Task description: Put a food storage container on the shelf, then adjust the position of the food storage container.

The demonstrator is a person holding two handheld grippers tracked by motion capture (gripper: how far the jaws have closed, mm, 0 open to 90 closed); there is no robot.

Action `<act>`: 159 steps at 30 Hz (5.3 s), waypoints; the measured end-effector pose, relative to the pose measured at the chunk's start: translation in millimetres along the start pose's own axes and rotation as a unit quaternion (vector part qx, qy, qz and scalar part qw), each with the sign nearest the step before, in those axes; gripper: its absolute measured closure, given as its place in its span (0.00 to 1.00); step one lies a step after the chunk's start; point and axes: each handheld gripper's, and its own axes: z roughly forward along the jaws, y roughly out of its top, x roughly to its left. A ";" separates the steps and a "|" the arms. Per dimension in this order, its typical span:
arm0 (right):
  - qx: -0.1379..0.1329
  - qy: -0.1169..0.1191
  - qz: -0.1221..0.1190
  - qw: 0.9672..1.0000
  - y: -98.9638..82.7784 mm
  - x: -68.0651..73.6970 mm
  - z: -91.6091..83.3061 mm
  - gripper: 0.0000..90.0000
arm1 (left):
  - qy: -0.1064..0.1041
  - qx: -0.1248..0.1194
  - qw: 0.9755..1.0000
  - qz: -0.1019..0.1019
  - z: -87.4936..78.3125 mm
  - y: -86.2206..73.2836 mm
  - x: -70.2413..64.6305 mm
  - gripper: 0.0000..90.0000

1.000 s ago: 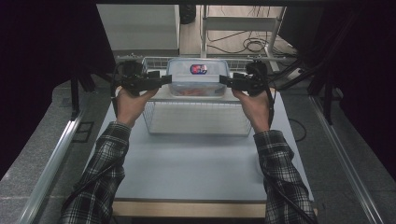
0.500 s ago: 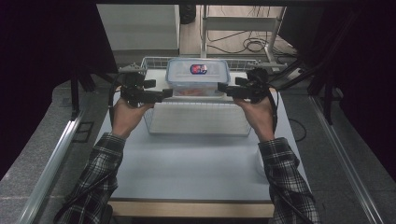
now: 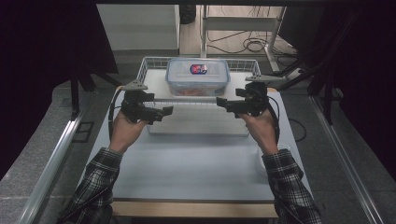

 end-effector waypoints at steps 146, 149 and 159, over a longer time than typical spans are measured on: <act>0.099 -0.252 0.087 0.959 -206.7 -117.9 -133.8 0.99 | 0.027 0.077 0.996 0.035 11.6 -177.4 -54.3 0.04; 0.103 -0.254 0.087 0.958 -206.0 -116.5 -133.1 0.99 | 0.027 0.077 0.996 0.035 11.6 -177.4 -54.1 0.04; 0.114 -0.204 0.088 0.968 -200.8 -96.7 -113.7 0.99 | 0.027 0.081 0.996 0.035 12.6 -177.8 -54.4 0.04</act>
